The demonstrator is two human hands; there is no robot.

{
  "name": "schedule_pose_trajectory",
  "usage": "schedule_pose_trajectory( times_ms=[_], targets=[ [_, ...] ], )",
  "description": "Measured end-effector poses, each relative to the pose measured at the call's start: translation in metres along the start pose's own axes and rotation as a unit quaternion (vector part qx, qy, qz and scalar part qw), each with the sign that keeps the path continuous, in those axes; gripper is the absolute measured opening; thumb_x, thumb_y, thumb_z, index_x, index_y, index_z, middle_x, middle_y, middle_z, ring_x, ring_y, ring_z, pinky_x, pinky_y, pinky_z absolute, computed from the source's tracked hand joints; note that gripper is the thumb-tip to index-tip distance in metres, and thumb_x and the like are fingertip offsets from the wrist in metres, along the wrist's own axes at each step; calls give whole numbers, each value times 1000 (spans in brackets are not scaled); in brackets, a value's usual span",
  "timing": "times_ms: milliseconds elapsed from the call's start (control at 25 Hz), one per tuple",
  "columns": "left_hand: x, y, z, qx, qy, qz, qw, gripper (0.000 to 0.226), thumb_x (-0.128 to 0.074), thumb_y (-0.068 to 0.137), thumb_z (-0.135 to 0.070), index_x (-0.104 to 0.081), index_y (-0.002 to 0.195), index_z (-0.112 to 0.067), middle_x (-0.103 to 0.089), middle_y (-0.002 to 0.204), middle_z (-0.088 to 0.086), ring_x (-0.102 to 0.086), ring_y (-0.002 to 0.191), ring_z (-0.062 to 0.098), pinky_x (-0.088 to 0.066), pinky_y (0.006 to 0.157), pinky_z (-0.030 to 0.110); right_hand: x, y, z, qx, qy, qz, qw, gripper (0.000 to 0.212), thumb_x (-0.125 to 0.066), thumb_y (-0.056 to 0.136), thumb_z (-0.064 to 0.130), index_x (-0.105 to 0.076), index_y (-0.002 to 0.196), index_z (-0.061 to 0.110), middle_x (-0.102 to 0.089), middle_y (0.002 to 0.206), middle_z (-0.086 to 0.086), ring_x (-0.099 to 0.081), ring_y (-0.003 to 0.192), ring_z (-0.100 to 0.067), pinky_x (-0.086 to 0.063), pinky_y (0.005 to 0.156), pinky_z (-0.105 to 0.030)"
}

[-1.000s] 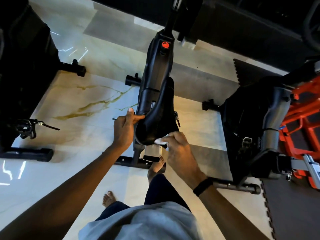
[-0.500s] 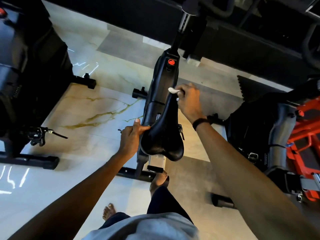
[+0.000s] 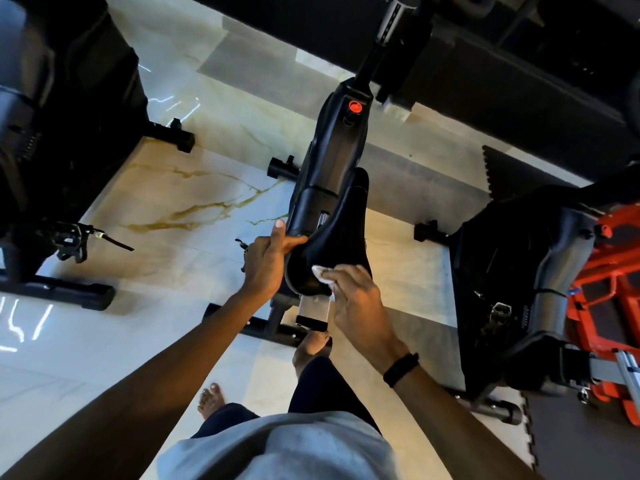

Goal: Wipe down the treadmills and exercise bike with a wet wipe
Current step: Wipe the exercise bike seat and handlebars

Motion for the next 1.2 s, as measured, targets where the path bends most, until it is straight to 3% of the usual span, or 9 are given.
schedule_pose_trajectory(
  times_ms=[200,280,360,440,560,720,920,1120,1200],
  targets=[
    [1,0,-2,1,-15,14,1000,54,-30,100,-57,-78,90,-34,-78,97,-4,-72,101,11,-49,105,43,9,-18,0,53,103,191,975,24,-65,87,-9,-74,102,7,-67,101,-5,-61,94,-16,-54,80,-30],
    [1,-1,-2,2,-17,16,1000,54,-30,105,-51,-78,95,-29,-78,99,-1,-71,101,11,-48,106,42,25,7,-9,-2,138,121,983,19,-65,90,-6,-74,104,6,-68,101,-3,-62,92,-12,-50,82,-20],
    [-1,-2,-2,3,-11,17,1000,55,-29,108,-44,-78,103,-19,-77,100,3,-71,102,13,-49,105,42,47,55,-25,-48,93,-26,994,18,-66,89,-6,-74,102,5,-66,96,-1,-57,82,-4,-42,80,-9],
    [-2,-3,-2,1,-4,19,1000,57,-29,108,-45,-77,106,-15,-77,101,3,-71,102,12,-49,105,42,60,103,-45,-100,39,-84,991,16,-64,91,-5,-73,101,4,-64,96,-5,-49,74,0,-36,74,0],
    [-1,-5,-1,-1,-3,15,1000,61,-30,102,-55,-78,105,-18,-77,101,0,-71,102,12,-49,105,43,44,137,-68,-118,-4,-59,991,19,-58,91,-7,-71,102,1,-63,101,-17,-49,83,-11,-39,78,-5],
    [-3,-8,-1,4,-1,4,1000,59,-30,104,-55,-78,105,-20,-77,103,1,-70,105,13,-47,107,44,13,114,-65,-93,-31,-30,995,36,-51,81,-18,-67,110,-4,-57,106,-17,-56,100,-31,-47,89,-31],
    [-5,-3,0,-1,37,-18,999,58,-29,91,-73,-77,89,-40,-78,88,8,-72,93,26,-51,97,54,3,56,-44,-37,-50,-23,998,32,-55,81,-15,-68,108,-4,-56,97,-12,-51,93,-22,-33,87,-10],
    [-1,3,2,-15,61,-15,998,56,-29,90,-80,-76,83,-51,-72,80,23,-70,87,39,-49,93,57,0,16,-26,-7,-82,5,997,35,-64,81,-9,-68,114,0,-58,102,-9,-54,97,-23,-51,90,-30],
    [0,1,3,-24,79,-5,997,51,-25,88,-85,-71,83,-62,-64,71,17,-67,78,31,-50,89,54,3,3,-23,11,-86,26,996,41,-69,78,-12,-68,116,2,-58,103,-8,-55,97,-23,-53,88,-31]
  ],
)
Point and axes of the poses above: each hand's wrist, its own y-axis towards the middle knuckle, its own x-axis out of the back of the hand, z = x × y, the point moved 2 cm from there along y, towards the middle knuckle
